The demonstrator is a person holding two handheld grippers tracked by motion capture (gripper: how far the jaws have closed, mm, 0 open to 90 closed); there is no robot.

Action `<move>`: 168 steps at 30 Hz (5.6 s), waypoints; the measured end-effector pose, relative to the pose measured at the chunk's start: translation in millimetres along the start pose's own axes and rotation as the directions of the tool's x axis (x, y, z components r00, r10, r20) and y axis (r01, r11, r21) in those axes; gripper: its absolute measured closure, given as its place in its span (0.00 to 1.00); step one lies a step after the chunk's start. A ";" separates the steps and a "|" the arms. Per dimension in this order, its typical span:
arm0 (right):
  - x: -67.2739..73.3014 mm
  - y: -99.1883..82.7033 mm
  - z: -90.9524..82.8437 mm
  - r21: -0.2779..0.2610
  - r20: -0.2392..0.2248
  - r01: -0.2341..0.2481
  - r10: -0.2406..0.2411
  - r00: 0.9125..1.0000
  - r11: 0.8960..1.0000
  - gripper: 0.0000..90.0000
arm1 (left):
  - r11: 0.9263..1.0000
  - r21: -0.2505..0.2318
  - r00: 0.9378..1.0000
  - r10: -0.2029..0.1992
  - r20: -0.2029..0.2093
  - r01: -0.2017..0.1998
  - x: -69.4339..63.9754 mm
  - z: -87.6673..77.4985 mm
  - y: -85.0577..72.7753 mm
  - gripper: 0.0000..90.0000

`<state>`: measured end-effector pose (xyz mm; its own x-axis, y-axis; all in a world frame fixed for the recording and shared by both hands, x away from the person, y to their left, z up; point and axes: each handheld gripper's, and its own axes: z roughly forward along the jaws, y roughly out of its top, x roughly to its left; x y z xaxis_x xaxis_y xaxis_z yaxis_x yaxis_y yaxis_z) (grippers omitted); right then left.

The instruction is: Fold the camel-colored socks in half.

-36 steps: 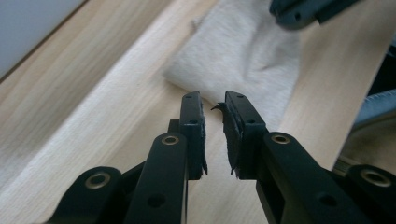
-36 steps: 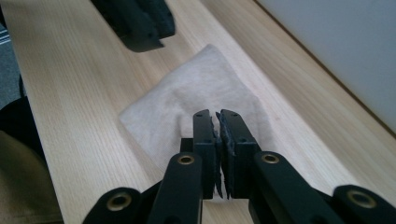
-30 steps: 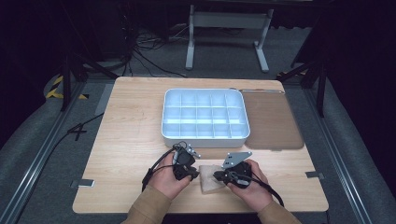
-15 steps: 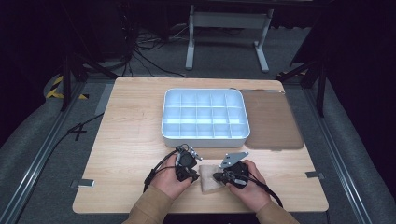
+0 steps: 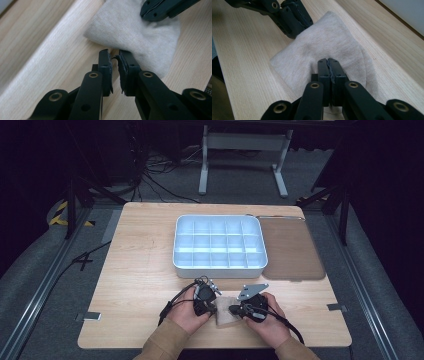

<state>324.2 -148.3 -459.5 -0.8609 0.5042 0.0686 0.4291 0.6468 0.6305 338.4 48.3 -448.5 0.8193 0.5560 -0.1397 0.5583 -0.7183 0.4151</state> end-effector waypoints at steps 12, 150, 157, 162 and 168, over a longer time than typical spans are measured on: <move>3.2 -0.5 -0.8 0.003 -0.003 0.011 -0.011 1.000 1.000 0.99 | 0.991 -0.084 0.994 0.109 0.020 -0.106 -16.0 -9.3 9.8 0.88; -19.6 8.6 5.3 0.077 -0.062 -0.263 0.268 0.961 0.962 0.48 | 0.957 -0.069 0.959 0.281 -0.025 -0.282 -38.5 8.6 14.0 0.40; -16.0 11.5 8.4 0.083 -0.080 -0.257 0.263 0.961 0.963 0.58 | 0.959 -0.069 0.962 0.273 -0.022 -0.274 -36.3 8.1 11.8 0.39; -17.1 11.5 9.0 0.093 -0.117 -0.280 0.289 0.950 0.956 0.70 | 0.964 -0.065 0.966 0.257 -0.017 -0.257 -35.5 7.5 11.0 0.38; -16.3 12.4 7.7 0.087 -0.111 -0.274 0.283 0.953 0.958 0.77 | 0.967 -0.068 0.970 0.245 -0.006 -0.245 -34.3 5.5 10.2 0.38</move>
<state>345.6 -144.1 -458.7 -0.7294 0.5994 0.3297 0.6705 0.5309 0.5182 316.8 19.6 -444.4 0.9304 0.3654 -0.0286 0.3305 -0.8026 0.4965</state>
